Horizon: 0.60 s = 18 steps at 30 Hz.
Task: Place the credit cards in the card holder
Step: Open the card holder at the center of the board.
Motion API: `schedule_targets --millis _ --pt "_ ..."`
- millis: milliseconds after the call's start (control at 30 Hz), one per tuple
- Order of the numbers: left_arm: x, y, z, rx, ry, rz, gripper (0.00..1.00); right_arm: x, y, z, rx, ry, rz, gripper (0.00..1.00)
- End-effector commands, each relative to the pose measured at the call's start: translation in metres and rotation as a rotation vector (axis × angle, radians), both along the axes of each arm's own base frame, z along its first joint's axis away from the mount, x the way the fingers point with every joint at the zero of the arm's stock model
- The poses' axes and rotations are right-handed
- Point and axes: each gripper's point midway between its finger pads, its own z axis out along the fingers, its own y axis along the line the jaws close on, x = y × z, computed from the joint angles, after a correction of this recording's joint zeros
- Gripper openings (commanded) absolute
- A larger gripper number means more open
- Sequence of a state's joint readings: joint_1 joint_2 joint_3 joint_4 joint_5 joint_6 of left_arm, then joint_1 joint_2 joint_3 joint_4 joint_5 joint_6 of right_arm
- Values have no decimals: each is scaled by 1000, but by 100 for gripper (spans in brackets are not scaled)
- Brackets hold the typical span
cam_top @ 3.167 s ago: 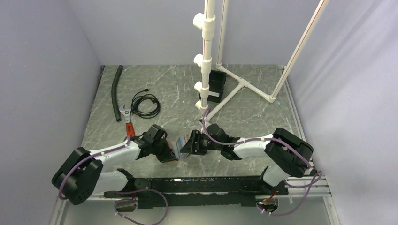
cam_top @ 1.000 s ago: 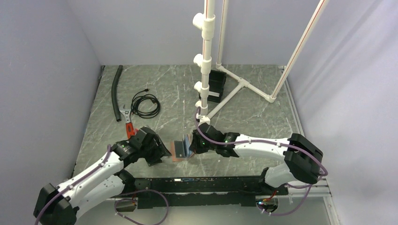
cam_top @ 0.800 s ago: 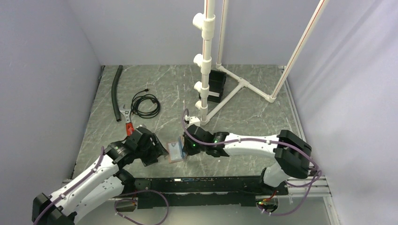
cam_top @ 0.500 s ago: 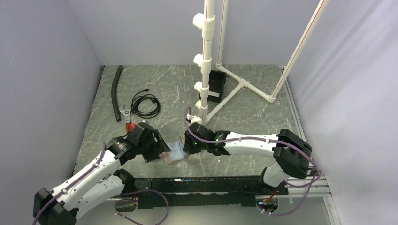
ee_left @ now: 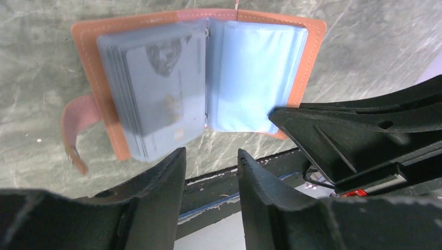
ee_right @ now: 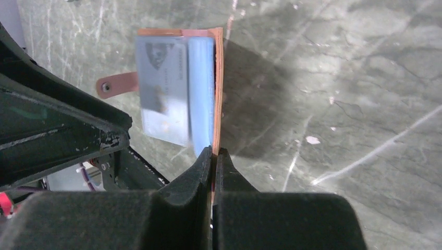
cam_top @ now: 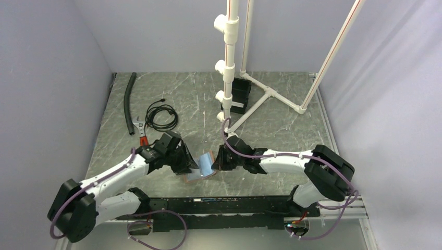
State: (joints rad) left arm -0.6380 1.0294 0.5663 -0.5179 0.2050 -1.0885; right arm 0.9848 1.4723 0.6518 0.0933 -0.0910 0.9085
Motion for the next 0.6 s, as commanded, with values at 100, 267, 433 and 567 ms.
schedule_targets --millis 100,267,433,567 --pt "10 9 -32 120 25 2 38 11 -37 -20 -177 -58 -27 19" --pt "-1 28 -56 183 53 47 38 7 -48 -24 -382 -159 68 44" --pt "-14 43 -64 251 108 62 36 9 -38 3 -398 -256 82 60" --pt "-18 55 -68 293 110 84 35 8 -19 26 -302 -302 123 64"
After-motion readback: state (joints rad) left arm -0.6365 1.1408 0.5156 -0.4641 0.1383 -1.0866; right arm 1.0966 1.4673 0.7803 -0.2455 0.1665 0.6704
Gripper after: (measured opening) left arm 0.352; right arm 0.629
